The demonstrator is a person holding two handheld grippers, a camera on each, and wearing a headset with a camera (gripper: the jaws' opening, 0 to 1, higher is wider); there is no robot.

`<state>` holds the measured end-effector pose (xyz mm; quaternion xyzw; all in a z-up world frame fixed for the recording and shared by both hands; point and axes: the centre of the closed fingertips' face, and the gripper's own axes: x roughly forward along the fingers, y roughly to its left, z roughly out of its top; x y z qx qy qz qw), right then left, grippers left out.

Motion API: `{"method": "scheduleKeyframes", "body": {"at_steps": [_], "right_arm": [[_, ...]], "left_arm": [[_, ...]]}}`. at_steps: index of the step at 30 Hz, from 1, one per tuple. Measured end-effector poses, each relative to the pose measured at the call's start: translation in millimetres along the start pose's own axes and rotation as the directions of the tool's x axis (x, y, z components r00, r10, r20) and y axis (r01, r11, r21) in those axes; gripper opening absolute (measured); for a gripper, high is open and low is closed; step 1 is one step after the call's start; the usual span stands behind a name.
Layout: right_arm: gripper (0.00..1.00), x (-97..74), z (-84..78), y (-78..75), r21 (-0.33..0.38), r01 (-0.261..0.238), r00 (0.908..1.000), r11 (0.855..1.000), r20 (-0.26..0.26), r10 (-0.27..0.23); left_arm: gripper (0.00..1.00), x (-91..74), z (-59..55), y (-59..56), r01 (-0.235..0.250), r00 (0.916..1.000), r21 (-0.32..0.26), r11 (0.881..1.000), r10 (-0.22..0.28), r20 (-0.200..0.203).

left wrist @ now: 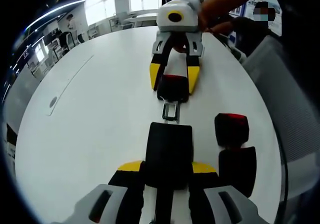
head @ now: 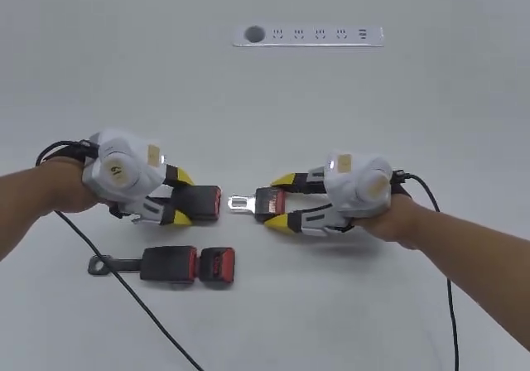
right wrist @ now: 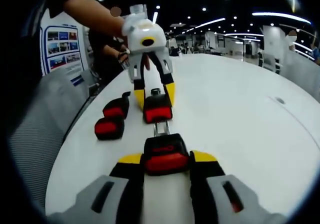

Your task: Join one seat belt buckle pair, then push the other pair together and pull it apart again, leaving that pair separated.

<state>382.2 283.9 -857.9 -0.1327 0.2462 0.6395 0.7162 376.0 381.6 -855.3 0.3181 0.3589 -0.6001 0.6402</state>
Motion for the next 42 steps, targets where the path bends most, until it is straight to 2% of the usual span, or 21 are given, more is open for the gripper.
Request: {"method": "scheduleKeyframes", "body": {"at_steps": [7,19,26,29,33,42], "right_arm": [[0.36,12.5,7.4,1.9,-0.01,-0.01,0.9999,1.0,0.006,0.01],[0.36,14.4,7.7,4.1,-0.024,-0.015,0.9998,1.0,-0.011,0.015],[0.36,28.6,15.3,7.6,-0.027,-0.011,0.9999,1.0,-0.012,0.011],[0.36,26.1,15.1,7.1,-0.016,-0.013,0.9999,1.0,-0.011,0.013],[0.36,31.3,18.7,9.2,-0.005,-0.012,0.9999,1.0,-0.011,0.012],[0.36,32.7,19.8,8.9,-0.011,-0.02,0.9987,1.0,-0.047,0.019]], "left_arm": [[0.35,0.3,-0.1,0.1,0.0,1.0,-0.001,1.0,0.0,-0.001],[0.35,1.1,-0.5,-0.2,0.003,0.9999,0.003,1.0,-0.003,-0.013],[0.35,1.6,0.0,-0.4,0.001,0.9997,-0.005,1.0,-0.001,-0.025],[0.35,1.8,-0.2,-0.3,-0.001,0.9996,-0.003,1.0,0.001,-0.029],[0.35,2.6,-0.6,0.2,0.001,0.999,0.016,1.0,0.0,-0.044],[0.34,3.2,-0.9,0.1,0.009,0.9981,0.033,0.999,-0.007,-0.061]]}}
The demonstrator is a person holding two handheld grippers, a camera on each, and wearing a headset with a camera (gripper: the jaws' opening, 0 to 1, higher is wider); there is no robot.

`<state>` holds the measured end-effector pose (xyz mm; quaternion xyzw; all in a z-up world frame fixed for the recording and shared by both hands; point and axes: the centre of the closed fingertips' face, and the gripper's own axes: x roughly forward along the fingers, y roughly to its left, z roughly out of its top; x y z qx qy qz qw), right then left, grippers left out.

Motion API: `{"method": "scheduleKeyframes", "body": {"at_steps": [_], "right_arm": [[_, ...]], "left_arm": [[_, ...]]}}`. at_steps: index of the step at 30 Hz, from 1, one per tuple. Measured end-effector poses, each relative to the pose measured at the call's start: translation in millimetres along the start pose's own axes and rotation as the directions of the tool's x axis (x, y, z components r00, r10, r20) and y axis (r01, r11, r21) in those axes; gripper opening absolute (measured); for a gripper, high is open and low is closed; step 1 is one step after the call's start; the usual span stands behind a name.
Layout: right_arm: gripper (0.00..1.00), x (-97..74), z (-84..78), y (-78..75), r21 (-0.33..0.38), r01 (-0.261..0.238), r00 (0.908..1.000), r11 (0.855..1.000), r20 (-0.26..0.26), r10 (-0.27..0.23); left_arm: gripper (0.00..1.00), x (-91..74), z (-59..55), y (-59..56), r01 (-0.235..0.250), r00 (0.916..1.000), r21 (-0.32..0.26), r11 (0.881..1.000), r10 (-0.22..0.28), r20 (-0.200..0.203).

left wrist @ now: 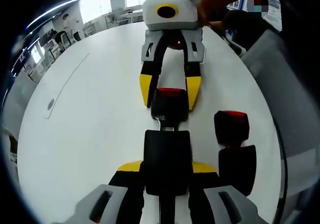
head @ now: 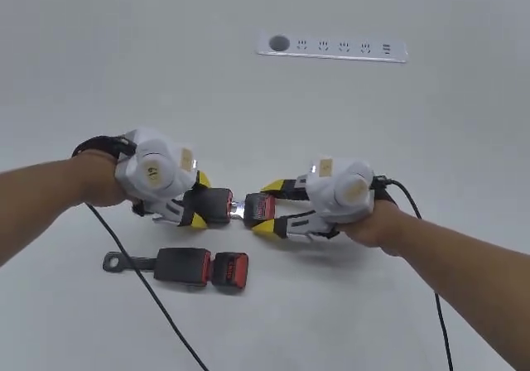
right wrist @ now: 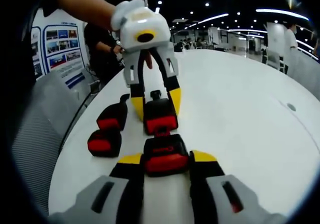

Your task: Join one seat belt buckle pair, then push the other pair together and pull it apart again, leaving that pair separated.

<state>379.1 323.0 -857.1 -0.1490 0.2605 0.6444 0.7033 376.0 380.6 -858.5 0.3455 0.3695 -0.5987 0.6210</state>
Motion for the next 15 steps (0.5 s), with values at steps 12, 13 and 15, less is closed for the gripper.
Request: {"method": "scheduleKeyframes", "body": {"at_steps": [12,13,15], "right_arm": [[0.36,12.8,5.5,1.2,0.013,0.026,0.9995,1.0,-0.017,-0.026],[0.36,13.4,6.0,1.2,0.014,0.029,0.9994,0.999,-0.021,-0.028],[0.36,15.1,6.9,1.3,0.012,0.034,0.9989,0.999,-0.034,-0.033]], "left_arm": [[0.34,0.3,2.2,-0.5,0.006,1.0,0.013,1.0,-0.006,0.002],[0.34,0.3,2.3,-0.5,0.006,1.0,0.014,1.0,-0.006,0.001],[0.34,0.4,2.4,-0.7,0.008,1.0,0.019,1.0,-0.008,-0.003]]}}
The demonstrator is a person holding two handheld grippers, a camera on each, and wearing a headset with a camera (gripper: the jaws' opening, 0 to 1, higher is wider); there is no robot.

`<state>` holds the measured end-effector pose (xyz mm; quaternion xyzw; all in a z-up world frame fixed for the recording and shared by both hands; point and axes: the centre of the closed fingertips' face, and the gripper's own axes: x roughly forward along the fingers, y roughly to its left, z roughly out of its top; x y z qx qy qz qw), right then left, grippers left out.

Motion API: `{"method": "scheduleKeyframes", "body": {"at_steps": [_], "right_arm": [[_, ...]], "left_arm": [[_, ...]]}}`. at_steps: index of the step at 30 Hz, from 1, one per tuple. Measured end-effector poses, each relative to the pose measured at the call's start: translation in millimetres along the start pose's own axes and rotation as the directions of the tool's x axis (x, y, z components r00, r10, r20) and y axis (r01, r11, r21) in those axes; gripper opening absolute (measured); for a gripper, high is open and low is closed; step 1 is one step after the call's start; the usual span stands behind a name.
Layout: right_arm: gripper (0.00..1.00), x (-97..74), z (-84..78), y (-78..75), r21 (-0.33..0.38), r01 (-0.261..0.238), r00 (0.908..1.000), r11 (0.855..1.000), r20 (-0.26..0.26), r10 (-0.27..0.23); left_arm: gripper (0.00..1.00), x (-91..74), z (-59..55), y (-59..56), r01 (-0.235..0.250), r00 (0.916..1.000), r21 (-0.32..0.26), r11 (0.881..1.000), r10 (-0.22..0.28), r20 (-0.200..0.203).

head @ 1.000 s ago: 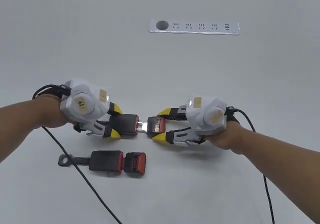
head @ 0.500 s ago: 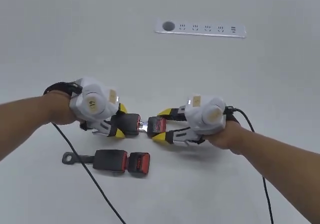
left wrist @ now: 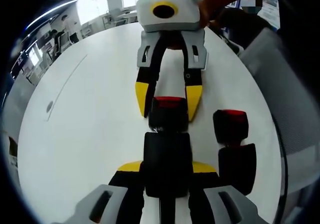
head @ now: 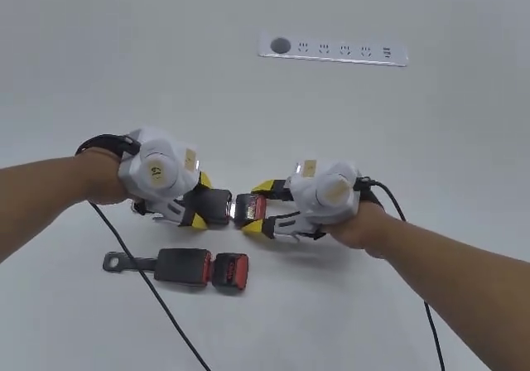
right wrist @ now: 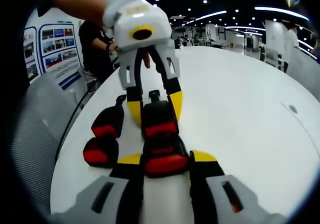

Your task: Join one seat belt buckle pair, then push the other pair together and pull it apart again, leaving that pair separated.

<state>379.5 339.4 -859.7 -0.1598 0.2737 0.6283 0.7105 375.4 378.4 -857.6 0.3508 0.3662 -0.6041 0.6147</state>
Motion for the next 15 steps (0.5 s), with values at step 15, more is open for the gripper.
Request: {"method": "scheduleKeyframes", "body": {"at_steps": [15], "right_arm": [[0.36,0.8,0.3,0.2,-0.009,0.013,0.9991,1.0,-0.04,-0.013]], "left_arm": [[0.35,0.6,-3.6,1.3,0.002,0.9999,0.006,1.0,-0.002,-0.01]]}}
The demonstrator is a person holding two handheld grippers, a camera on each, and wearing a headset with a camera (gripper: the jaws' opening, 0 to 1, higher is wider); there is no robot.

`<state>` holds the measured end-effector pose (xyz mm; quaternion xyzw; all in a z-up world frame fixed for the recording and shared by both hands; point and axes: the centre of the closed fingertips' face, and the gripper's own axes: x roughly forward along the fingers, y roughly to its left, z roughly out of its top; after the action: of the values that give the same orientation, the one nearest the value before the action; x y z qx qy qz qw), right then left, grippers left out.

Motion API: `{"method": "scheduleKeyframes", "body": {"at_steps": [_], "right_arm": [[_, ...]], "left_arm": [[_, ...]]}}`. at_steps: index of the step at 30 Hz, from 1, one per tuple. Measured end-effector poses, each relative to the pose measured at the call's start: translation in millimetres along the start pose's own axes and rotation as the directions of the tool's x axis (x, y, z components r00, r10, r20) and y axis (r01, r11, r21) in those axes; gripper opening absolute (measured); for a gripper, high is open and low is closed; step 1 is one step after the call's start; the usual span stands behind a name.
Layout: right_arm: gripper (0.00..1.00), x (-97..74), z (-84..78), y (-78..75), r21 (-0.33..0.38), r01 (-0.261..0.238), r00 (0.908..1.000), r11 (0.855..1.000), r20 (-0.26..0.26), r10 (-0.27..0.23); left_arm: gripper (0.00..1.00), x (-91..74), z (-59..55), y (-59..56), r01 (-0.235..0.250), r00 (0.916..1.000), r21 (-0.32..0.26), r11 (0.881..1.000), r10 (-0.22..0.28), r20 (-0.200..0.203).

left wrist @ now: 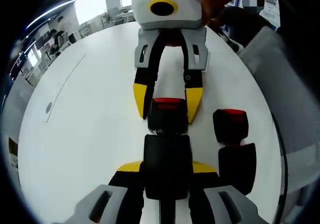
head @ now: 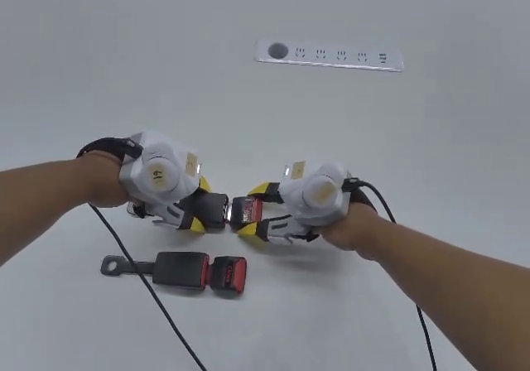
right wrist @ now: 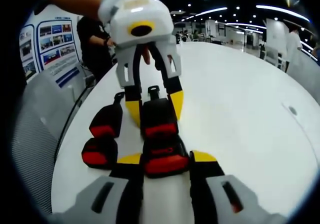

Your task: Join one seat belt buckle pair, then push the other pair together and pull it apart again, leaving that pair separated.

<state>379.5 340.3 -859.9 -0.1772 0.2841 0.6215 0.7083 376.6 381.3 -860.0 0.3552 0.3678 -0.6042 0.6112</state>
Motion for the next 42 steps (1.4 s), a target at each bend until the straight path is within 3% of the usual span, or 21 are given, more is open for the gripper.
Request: {"method": "scheduleKeyframes", "body": {"at_steps": [42], "right_arm": [[0.36,-2.0,0.1,0.3,-0.012,0.012,0.9995,1.0,-0.03,-0.012]], "left_arm": [[0.35,-1.7,1.8,-2.3,-0.006,0.9998,-0.023,1.0,0.007,0.016]]}}
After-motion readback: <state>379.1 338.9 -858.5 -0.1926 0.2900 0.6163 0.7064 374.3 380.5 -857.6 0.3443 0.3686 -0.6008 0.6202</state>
